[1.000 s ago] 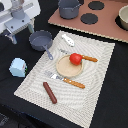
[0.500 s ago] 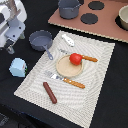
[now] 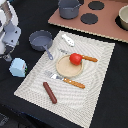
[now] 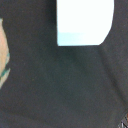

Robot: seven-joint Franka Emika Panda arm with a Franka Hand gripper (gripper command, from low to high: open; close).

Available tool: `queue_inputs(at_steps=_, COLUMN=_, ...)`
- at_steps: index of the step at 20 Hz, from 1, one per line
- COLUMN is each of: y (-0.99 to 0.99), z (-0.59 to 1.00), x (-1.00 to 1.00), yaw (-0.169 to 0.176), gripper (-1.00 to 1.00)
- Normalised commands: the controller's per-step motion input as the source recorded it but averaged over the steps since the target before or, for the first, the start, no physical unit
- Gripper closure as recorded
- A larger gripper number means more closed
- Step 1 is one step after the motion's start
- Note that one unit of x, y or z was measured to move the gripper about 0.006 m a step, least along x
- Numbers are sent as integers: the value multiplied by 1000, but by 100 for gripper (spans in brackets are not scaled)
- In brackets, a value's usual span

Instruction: Interact with the objects in diverse but meaningful ways.

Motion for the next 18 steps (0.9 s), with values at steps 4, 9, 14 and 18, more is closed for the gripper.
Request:
queue_inputs(at_steps=4, y=-249, z=-91, x=474, yaw=0, gripper=-100)
queue_inputs(at_steps=9, y=-154, z=-107, x=416, yaw=0, gripper=-100)
queue_inputs(at_steps=14, y=-86, z=-163, x=284, yaw=0, gripper=-100)
queue_inputs(at_steps=18, y=-49, z=-195, x=221, yaw=0, gripper=-100)
